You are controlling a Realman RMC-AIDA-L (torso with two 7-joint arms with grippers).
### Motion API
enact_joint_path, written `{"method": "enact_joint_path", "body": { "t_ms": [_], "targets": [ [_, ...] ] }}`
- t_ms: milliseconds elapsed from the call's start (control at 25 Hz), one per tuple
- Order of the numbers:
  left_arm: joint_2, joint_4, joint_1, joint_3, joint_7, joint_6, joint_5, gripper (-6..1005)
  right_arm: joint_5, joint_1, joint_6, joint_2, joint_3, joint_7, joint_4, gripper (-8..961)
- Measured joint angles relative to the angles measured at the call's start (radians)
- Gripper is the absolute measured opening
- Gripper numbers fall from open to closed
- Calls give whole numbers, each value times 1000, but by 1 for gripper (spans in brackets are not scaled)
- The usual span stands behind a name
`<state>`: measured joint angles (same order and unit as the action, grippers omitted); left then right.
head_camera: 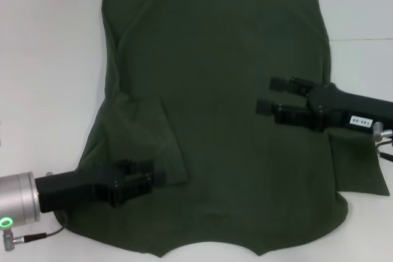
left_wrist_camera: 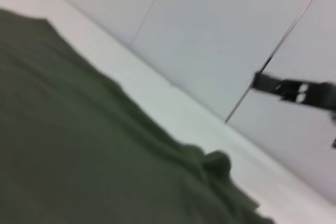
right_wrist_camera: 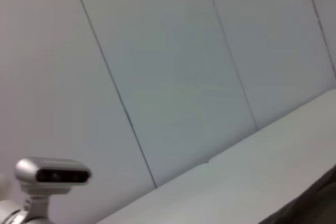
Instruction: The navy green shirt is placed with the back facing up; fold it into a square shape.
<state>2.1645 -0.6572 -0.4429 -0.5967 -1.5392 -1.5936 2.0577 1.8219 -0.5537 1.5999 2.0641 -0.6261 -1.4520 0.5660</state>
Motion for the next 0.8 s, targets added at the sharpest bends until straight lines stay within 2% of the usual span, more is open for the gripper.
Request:
{"method": "enact_joint_path", "body": {
  "t_ms": [240,280,640,800],
  "targets": [
    [0,2,0,15,104,-95,-100,571,4,4,4,-45,21,-211,24,922],
    [2,16,0,11,164,-115,-138,595,7,8,4,-54,20,-260,33,922],
    [6,37,-13,-77,355,-99,-143,811,124,53,-77,-125,24,-597,55,922],
    [7,38,-14,-119,421,-56,-130,814,207,72,-120,-142,28,-710,81,922]
  ]
}}
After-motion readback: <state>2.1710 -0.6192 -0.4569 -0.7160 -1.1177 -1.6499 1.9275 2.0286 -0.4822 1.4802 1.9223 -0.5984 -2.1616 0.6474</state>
